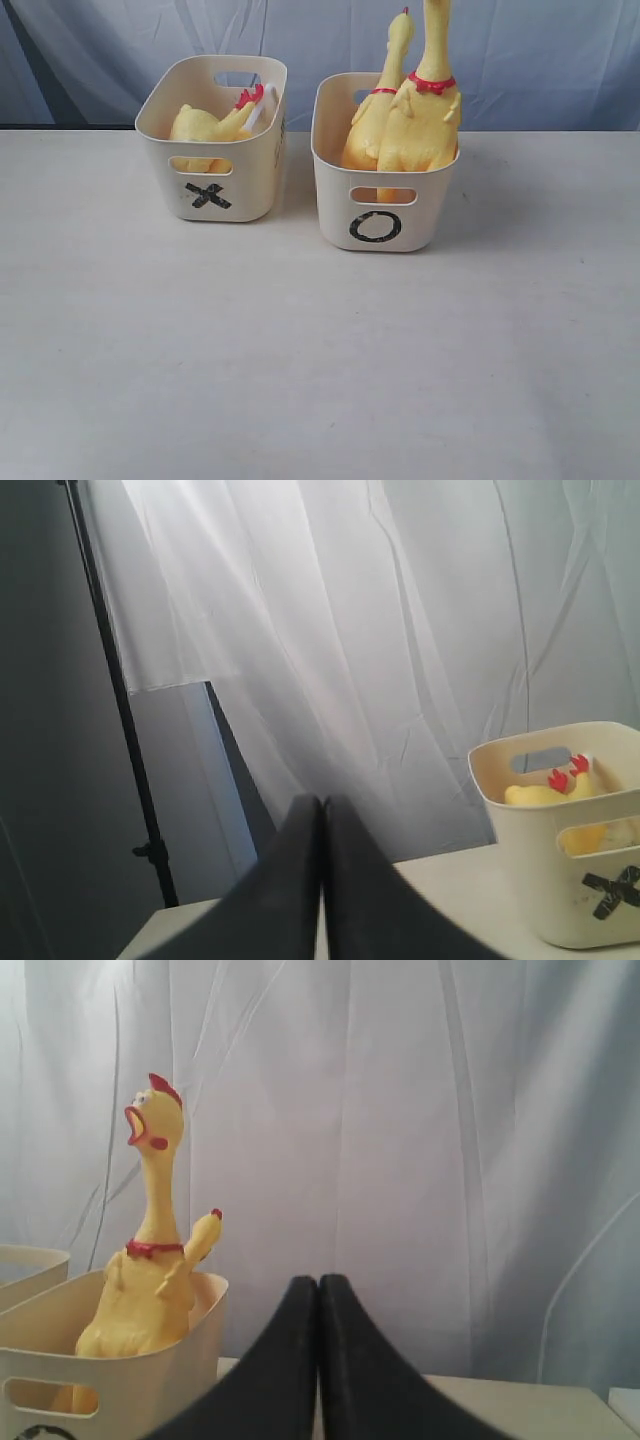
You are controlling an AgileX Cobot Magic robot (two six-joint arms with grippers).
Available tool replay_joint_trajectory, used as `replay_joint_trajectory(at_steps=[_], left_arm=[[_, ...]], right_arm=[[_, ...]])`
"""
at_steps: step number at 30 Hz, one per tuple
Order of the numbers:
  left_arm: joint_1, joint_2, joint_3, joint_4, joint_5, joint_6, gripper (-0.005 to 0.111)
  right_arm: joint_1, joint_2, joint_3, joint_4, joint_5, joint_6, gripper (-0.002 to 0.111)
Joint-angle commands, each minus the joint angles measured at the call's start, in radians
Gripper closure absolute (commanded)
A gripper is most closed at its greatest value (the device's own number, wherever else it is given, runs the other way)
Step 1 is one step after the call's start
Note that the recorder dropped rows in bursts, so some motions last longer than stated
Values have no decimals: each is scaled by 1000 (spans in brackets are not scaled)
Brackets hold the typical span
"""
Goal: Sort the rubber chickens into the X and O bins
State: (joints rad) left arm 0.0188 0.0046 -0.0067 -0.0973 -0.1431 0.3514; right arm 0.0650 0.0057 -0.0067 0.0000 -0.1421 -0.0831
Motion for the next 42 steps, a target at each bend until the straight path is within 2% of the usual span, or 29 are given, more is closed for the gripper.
replay_joint_trajectory(at_steps=[1, 5, 11, 22, 28, 42], left_arm=[[-13, -5, 7, 23, 19, -1, 107], [-13, -5, 7, 23, 15, -1, 107], [-13, -5, 7, 23, 122, -1, 107], [-13, -5, 7, 24, 199, -1, 107], [-13, -5, 7, 24, 400, -1, 107], [-13, -5, 7, 24, 394, -1, 107]], right_arm=[[-5, -6, 7, -18, 69, -2, 109], [-5, -6, 7, -18, 204, -2, 109], [-5, -6, 7, -18, 437, -2, 109], [-5, -6, 7, -18, 425, -2, 109], [-5, -6, 7, -16, 425, -2, 109], [-5, -6, 7, -14, 421, -2, 109]])
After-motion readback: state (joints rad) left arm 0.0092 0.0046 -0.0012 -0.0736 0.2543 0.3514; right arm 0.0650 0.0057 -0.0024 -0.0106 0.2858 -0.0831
